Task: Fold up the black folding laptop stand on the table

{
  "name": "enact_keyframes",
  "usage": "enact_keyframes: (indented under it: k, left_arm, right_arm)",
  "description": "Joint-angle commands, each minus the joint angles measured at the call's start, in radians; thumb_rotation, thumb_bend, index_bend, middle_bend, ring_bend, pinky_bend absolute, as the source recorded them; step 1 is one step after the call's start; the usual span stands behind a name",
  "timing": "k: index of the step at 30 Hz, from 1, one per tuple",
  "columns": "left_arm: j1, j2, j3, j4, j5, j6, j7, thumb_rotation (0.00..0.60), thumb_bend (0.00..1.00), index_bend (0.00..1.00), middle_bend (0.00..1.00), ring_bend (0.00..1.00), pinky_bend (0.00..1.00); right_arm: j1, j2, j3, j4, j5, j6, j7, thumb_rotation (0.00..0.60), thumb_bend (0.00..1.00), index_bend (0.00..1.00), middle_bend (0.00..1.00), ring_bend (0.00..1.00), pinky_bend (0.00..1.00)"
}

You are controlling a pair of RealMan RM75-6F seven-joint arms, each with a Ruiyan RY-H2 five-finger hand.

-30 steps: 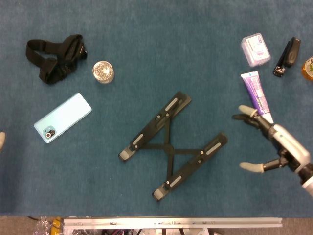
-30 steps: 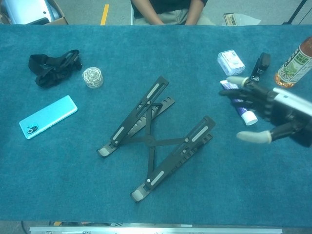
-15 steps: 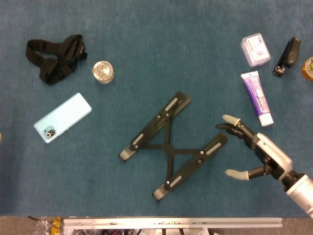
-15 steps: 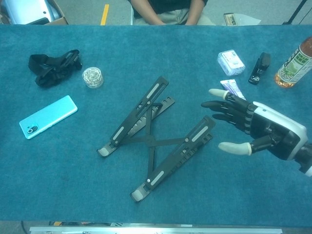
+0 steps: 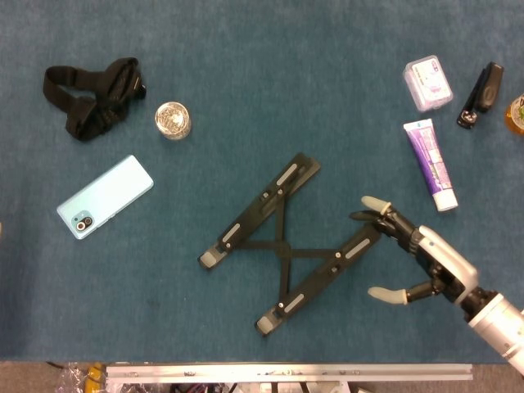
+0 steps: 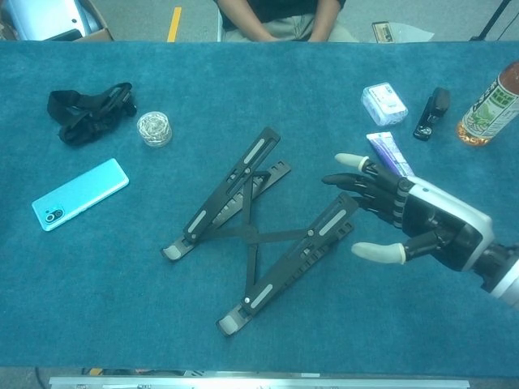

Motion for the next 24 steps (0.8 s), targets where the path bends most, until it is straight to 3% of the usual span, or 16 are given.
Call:
enact_keyframes:
  k: [1,24]
  left_arm:
    - [-0.001,0.001,-0.001,-0.001,0.002,0.001,0.0,0.6,0.28,0.18,0.18,0.08,0.14]
    - [0.01,0.011,-0.002,-0.003,0.009,0.023,-0.002,0.6,0.28,0.18,0.18,0.08,0.14]
  right_arm:
    - [0.001,-0.012,-0.001,0.007,-0.005,0.009,0.003,0.6,0.13,0.0,0.17,0.0,0.11]
    - [0.067,-0.073,-0.016,-0.07,-0.094,0.019,-0.005,0.6,0.13,0.0,0.17,0.0,0.14]
